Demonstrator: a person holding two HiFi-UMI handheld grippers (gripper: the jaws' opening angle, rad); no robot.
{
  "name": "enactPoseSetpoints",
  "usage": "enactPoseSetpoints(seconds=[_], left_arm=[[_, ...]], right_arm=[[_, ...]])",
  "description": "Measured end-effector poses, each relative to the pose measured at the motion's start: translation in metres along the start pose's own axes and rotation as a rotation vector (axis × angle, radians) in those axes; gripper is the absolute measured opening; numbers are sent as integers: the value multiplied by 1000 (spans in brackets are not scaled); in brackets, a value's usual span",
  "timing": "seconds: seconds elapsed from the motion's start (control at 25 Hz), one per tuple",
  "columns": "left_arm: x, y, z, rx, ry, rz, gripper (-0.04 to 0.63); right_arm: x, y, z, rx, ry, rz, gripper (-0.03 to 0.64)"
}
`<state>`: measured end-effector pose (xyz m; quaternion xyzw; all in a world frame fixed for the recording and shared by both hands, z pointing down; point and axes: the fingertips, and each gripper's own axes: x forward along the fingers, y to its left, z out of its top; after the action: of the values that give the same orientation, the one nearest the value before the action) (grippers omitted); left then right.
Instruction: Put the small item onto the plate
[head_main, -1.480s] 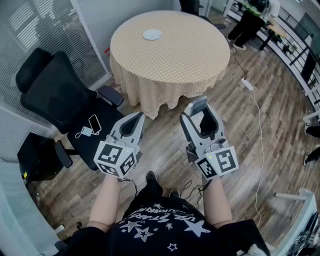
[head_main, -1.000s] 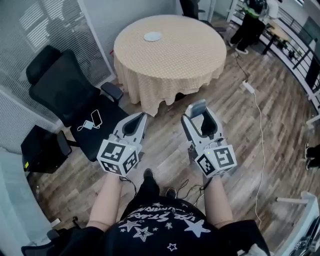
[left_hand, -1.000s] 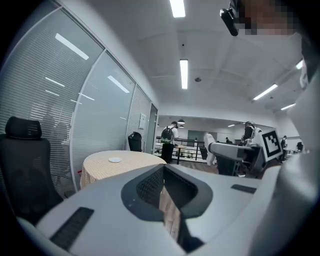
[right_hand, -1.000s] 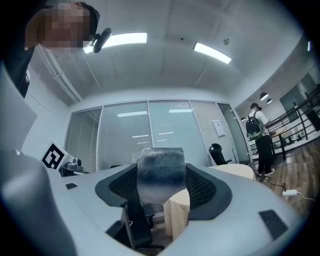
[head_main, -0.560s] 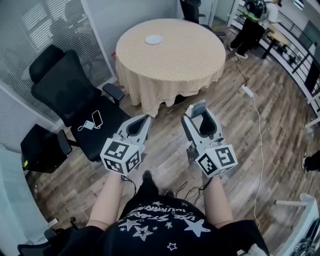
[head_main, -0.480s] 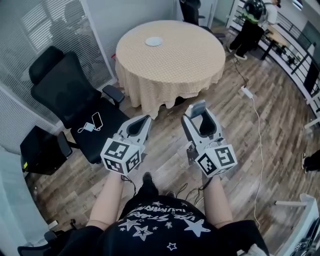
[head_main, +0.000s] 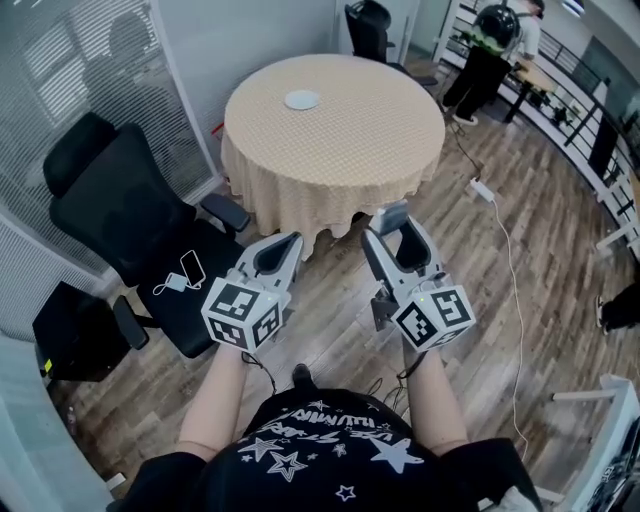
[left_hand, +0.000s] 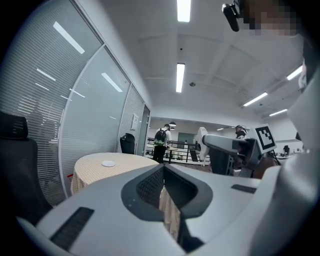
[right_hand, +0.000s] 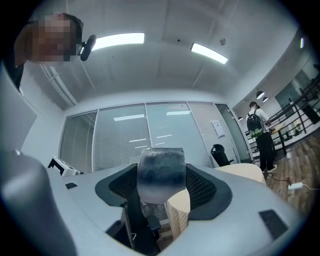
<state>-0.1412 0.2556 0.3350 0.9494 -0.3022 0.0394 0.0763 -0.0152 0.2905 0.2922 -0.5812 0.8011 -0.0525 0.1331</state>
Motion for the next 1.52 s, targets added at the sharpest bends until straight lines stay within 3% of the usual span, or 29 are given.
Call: enactPoseSetpoints(seconds=[0.2,0.4,0.56,1.04,1.52], left_arm=[[8,20,-11,5,25,-43,5],[27,40,-20,5,46,-28,5],[48,46,-18,13,47,-19,5],[158,96,10,24,51,159,5],[237,79,18,29,63,272,5]], right_arm=[[10,-6,-2,85,-34,-28,296],[16,-29,-19,73,20,-78,296],[34,-52,-25,69,23,-66,296],[134,-170,-24,81,87,71,296],[154,-266,-12,151,93,138,296]])
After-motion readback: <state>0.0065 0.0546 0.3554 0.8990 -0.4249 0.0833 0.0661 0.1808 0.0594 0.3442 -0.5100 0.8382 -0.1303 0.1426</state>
